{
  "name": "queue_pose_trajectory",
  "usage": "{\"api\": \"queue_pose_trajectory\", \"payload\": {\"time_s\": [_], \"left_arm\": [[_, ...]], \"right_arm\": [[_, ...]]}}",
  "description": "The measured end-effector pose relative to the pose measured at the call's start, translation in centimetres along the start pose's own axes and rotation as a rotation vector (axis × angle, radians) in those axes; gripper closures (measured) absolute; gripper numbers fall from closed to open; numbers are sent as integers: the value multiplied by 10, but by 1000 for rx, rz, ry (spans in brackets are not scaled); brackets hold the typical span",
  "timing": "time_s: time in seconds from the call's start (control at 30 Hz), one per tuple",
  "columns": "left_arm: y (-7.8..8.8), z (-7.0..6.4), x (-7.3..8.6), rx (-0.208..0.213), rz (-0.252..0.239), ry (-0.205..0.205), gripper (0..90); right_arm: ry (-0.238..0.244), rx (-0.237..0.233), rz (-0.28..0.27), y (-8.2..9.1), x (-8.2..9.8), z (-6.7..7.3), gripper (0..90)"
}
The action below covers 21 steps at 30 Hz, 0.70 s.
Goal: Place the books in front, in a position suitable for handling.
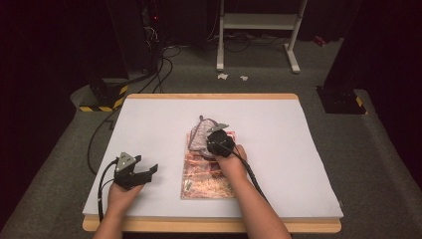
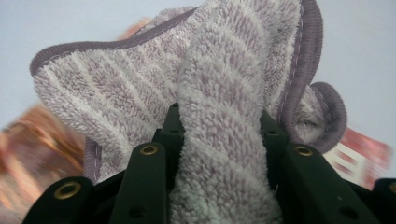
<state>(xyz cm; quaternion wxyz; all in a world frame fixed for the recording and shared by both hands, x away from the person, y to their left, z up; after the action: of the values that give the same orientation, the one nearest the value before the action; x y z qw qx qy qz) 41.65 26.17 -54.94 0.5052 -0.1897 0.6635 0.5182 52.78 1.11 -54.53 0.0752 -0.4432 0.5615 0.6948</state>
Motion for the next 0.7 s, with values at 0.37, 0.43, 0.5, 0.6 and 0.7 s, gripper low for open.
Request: {"api": "queue_pose_trajectory", "payload": {"time_s": [0.37,0.43,0.5,0.6,0.7], "left_arm": [[0,0,0,4,0,-4,205],[0,0,0,5,1,-5,205],[0,0,0,3,0,-6,204],[0,-1,0,3,0,-6,204],[0,-1,0,2,0,-8,205]], "right_arm": [[85,-90,1,-19,-20,62,648],[85,-94,1,-19,-20,63,647],[79,-102,4,-19,-20,62,646],[89,-83,7,-18,-19,57,646],[74,-69,6,-17,-17,47,645]]}}
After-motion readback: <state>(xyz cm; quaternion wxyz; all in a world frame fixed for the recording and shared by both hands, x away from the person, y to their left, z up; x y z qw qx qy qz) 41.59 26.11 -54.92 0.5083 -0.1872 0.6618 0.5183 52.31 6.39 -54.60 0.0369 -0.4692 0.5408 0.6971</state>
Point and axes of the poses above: each handheld gripper's, and its own axes: y roughly backward along the jaws, x roughly out of its underside, z roughly to its left, the point moved 8 cm from there along -y, roughly forward along the jaws, and after that the axes turned 6 degrees about -y, right-handed, at the moved point
